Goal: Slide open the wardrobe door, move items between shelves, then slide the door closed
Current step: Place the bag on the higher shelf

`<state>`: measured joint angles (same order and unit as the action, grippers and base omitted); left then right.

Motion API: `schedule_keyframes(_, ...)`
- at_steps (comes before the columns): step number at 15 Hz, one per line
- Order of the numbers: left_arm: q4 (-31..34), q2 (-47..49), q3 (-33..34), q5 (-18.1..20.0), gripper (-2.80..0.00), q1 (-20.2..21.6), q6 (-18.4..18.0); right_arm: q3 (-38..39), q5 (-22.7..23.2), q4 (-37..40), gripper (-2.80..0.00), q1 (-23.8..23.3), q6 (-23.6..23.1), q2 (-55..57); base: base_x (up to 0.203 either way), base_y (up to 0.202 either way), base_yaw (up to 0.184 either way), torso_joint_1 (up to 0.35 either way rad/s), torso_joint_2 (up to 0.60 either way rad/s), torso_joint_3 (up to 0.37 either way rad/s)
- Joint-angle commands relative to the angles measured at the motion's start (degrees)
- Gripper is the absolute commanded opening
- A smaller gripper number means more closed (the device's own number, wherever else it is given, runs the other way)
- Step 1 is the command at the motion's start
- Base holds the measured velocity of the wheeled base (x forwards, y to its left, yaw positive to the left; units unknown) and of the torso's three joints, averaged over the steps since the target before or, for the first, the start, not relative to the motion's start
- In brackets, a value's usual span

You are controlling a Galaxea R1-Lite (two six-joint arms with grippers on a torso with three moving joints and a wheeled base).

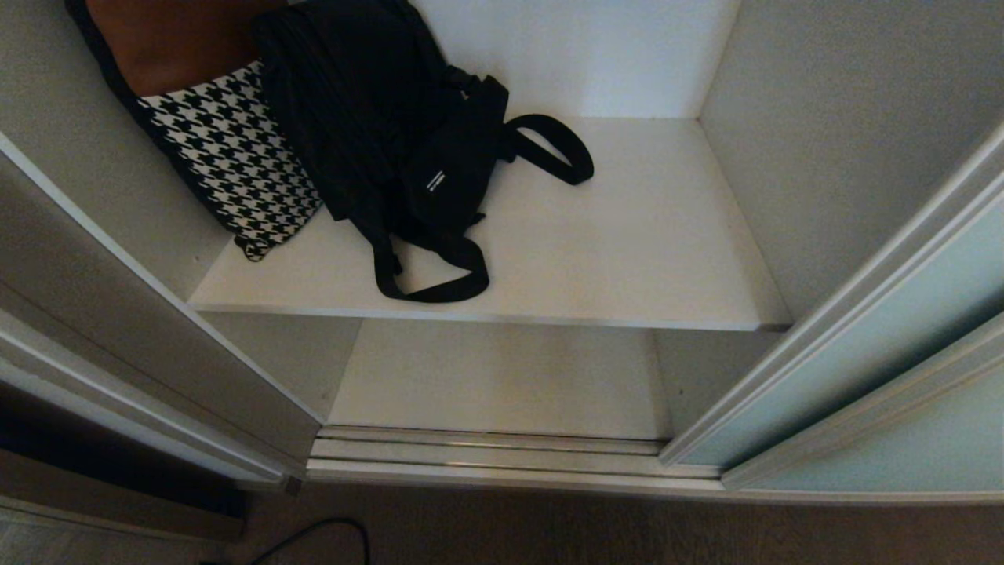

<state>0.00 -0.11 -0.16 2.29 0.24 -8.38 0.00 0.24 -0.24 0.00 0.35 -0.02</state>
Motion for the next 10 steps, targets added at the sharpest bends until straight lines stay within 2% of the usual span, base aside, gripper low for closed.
schedule_keyframes(1, 0.26, 0.29, 0.16, 0.43, -2.8, 0.02, -0.85, 0.0, 0.02, -0.02, -2.8, 0.08, 0.0, -0.07, 0.0, 0.0, 0.0, 0.0, 0.0, 0.0)
schedule_keyframes(3, 0.35, 0.19, 0.16, 0.03, -2.8, 0.02, 2.08, 0.01, 0.02, -0.02, -2.8, 0.01, 0.0, -0.11, 0.0, 0.0, 0.0, 0.0, 0.0, 0.0)
schedule_keyframes(5, 0.35, 0.2, 0.16, -0.18, -2.8, 0.02, 2.9, 0.0, 0.02, -0.02, -2.8, 0.0, 0.0, -0.11, 0.0, 0.0, 0.0, 0.0, 0.0, 0.0)
schedule_keyframes(10, 0.39, 0.2, 0.16, -0.97, -2.8, 0.02, 2.59, 0.0, 0.02, -0.02, -2.8, 0.05, 0.0, -0.09, 0.0, 0.0, 0.0, 0.0, 0.0, 0.0)
